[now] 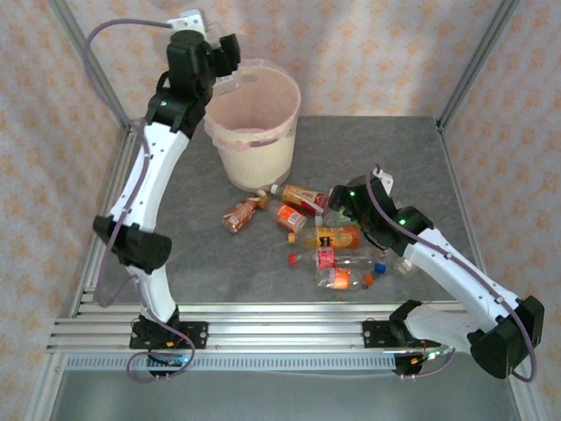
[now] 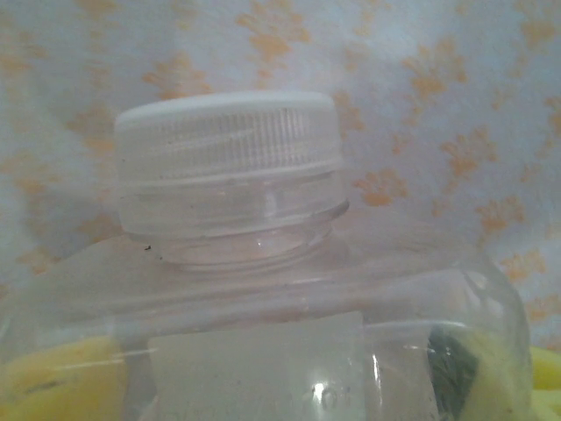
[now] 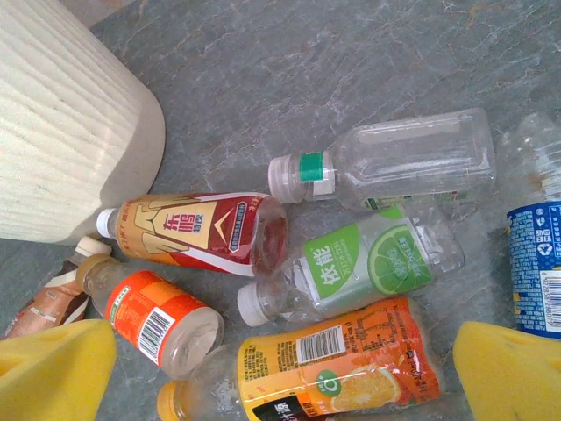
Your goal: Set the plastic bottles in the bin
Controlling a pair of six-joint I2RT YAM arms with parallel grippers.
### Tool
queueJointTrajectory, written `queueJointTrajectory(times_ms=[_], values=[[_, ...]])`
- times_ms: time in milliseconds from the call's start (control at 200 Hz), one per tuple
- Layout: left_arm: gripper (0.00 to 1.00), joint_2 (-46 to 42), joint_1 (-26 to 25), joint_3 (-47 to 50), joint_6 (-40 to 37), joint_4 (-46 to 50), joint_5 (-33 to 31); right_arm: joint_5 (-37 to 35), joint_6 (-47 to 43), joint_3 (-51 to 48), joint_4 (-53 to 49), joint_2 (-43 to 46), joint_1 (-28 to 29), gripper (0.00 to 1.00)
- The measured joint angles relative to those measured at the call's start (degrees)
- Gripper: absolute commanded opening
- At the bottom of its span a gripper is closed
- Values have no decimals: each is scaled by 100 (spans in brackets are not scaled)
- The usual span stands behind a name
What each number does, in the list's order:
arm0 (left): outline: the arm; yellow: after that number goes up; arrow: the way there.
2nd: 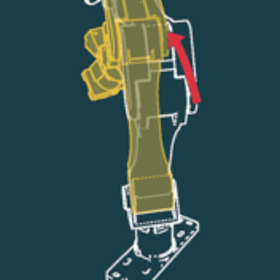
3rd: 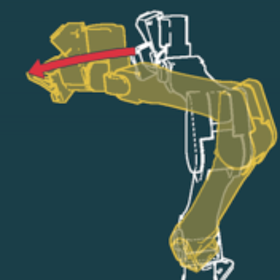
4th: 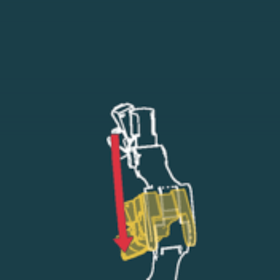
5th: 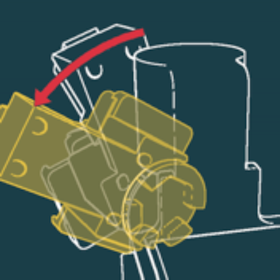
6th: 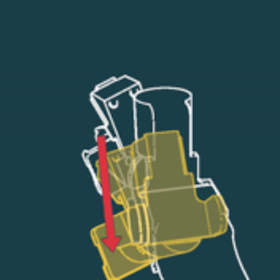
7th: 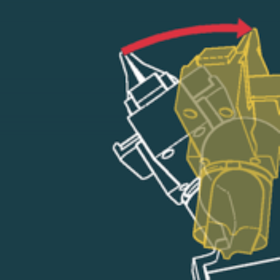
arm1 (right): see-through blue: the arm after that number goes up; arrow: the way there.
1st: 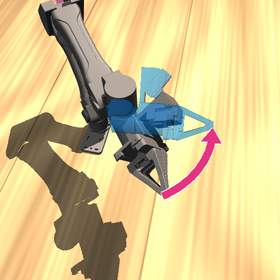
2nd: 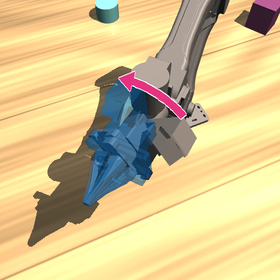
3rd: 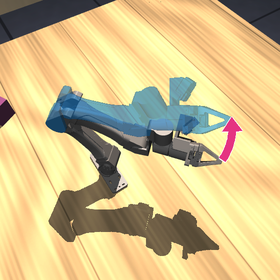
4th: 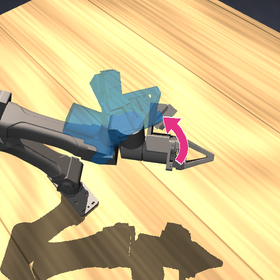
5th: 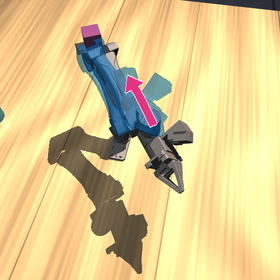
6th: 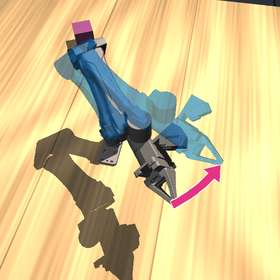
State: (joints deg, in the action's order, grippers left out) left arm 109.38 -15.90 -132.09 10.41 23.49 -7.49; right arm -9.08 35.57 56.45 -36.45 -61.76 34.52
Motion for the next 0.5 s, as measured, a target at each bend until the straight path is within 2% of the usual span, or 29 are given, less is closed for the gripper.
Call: queueJointTrajectory(times_ms=[170,500], values=[[82,833,-188,-664,-688,31,175,0,0,2,-57,-2,0,99],[88,1574,-323,-791,-1655,254,273,-13,0,66,-149,-42,0,99]])
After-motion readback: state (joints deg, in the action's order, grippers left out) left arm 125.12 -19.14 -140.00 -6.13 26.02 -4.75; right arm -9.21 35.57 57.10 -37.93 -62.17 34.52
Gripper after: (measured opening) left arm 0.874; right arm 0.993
